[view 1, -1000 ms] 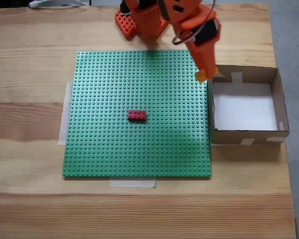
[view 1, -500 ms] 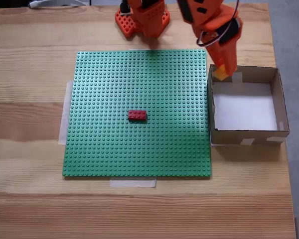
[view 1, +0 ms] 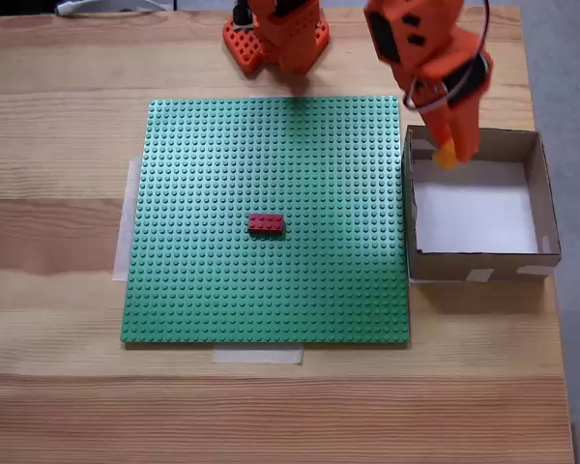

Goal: Pick the yellow lego block and put it in the box.

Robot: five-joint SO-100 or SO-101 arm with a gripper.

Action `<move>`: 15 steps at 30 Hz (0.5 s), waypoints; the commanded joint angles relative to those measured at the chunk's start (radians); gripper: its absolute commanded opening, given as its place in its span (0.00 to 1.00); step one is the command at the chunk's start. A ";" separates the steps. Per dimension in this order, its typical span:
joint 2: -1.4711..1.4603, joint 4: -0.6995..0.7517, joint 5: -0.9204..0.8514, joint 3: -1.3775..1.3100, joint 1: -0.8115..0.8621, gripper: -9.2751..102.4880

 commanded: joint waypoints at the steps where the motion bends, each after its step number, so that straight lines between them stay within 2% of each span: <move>1: -0.011 -0.005 0.009 -0.058 -0.011 0.10; 15: -0.129 -0.025 0.015 -0.120 -0.038 0.09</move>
